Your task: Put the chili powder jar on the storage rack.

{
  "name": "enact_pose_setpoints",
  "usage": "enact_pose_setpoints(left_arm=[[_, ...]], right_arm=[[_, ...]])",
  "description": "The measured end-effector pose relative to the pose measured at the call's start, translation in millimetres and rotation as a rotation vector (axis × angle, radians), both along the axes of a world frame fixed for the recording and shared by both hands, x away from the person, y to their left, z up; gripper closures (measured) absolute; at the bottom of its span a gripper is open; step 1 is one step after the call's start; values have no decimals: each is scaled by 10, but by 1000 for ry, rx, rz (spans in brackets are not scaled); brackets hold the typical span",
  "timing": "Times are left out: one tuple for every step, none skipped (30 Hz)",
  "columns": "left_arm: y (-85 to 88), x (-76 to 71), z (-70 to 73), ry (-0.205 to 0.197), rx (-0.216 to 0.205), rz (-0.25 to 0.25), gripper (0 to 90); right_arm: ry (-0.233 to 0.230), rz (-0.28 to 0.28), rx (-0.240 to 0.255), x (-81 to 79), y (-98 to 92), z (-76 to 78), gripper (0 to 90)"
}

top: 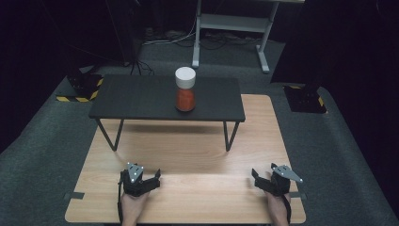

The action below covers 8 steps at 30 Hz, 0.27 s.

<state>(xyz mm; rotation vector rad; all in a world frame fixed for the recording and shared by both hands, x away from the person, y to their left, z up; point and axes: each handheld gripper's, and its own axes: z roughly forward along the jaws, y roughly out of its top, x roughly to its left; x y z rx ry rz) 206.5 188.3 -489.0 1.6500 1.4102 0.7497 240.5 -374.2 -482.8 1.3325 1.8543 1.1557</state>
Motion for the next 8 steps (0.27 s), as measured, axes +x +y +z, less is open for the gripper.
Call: enact_pose_setpoints(left_arm=[[0, 0, 0, 0, 0, 1, 58], [0, 0, 0, 0, 0, 1, 58], [0, -1, 0, 0, -1, 1, 59], [0, -1, 0, 0, -1, 1, 59], [-2, -1, -1, -1, 0, 2, 58], [-2, -1, -1, -1, 0, 2, 59], [-2, -1, -1, -1, 0, 1, 58], [-1, -2, -1, -1, -1, 1, 58]], right_arm=[[0, -1, 1, -1, -1, 0, 97], [0, -2, 3, -1, -2, -1, 97], [0, -2, 2, -1, -2, -1, 97], [0, -2, 2, -1, -2, -1, 97], [0, -2, 1, -2, 0, -1, 97], [0, -1, 1, -1, 0, 0, 97], [0, -1, 1, -1, 0, 0, 97], [0, -1, 1, -1, 0, 0, 97]])
